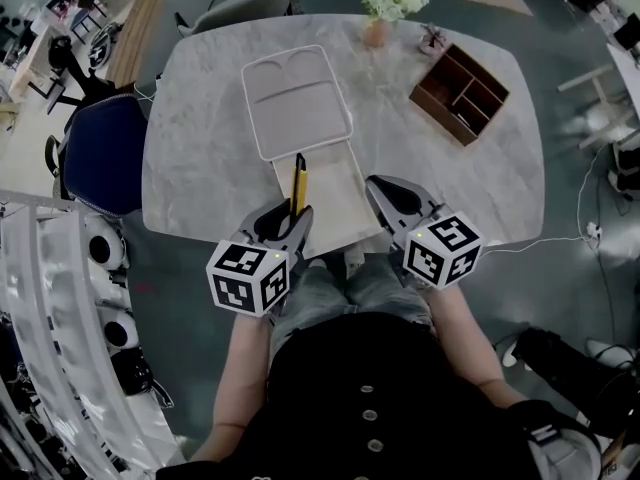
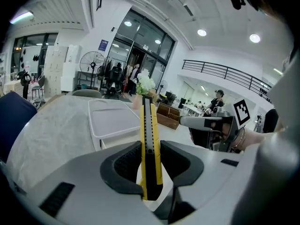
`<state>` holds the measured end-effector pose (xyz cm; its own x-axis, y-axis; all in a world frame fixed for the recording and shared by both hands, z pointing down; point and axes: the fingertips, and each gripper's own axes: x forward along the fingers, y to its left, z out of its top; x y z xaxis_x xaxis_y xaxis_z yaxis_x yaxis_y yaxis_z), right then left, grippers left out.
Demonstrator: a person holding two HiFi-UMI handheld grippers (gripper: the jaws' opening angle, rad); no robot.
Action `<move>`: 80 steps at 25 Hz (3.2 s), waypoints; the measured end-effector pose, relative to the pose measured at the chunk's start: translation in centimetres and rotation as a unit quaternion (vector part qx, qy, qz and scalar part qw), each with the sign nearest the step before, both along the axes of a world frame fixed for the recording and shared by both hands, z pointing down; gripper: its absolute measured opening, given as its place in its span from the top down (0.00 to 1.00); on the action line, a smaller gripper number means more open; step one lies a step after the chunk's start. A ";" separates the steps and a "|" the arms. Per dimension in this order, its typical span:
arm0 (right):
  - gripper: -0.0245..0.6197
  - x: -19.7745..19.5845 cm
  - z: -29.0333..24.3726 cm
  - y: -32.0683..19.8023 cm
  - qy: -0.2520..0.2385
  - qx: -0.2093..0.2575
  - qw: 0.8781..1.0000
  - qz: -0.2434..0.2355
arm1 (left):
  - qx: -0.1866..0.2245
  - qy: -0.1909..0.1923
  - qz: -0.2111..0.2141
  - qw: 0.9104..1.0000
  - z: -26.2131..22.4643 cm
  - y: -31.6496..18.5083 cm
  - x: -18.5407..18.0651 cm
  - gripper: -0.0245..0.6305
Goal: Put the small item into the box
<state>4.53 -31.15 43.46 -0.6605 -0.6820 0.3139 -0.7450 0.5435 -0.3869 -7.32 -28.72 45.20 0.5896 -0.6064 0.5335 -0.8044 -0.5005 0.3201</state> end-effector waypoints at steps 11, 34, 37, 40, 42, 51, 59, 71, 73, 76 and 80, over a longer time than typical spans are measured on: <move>0.96 1.2 1.1 -1.6 -0.005 -0.014 1.000 -0.001 | -0.009 -0.055 0.022 0.998 1.2 -1.5 1.3 0.75; 0.96 4.3 4.2 -2.9 -0.016 -0.051 0.998 0.020 | -0.074 -0.179 0.081 0.978 6.7 -4.1 4.8 0.75; 0.96 4.5 4.6 -2.8 -0.015 -0.058 0.998 0.023 | -0.066 -0.227 0.109 0.966 7.5 -4.0 4.5 0.75; 0.96 4.8 4.8 -2.7 -0.016 -0.063 0.998 0.024 | -0.069 -0.275 0.140 0.949 8.3 -3.7 4.2 0.75; 0.96 5.0 5.0 -2.7 -0.018 -0.067 0.997 0.024 | -0.075 -0.306 0.153 0.937 9.0 -3.6 3.9 0.75; 0.96 5.3 6.1 -2.7 -0.022 -0.080 0.996 0.019 | -0.112 -0.359 0.181 0.908 11.4 -3.5 4.2 0.75; 0.96 5.9 6.8 -2.7 -0.025 -0.090 0.995 0.021 | -0.125 -0.414 0.198 0.880 13.2 -3.8 4.6 0.75; 0.96 6.7 6.7 -2.9 -0.029 -0.090 0.995 0.018 | -0.144 -0.448 0.250 0.846 15.0 -2.8 5.6 0.76; 0.96 6.7 6.7 -3.0 -0.030 -0.090 0.995 0.016 | -0.144 -0.457 0.259 0.839 15.3 -2.6 5.6 0.76; 0.96 6.9 6.8 -3.0 -0.032 -0.091 0.995 0.017 | -0.145 -0.470 0.267 0.829 15.7 -2.6 5.7 0.76; 0.96 6.8 7.1 -2.9 -0.033 -0.095 0.995 0.014 | -0.141 -0.481 0.276 0.820 16.2 -2.4 5.7 0.77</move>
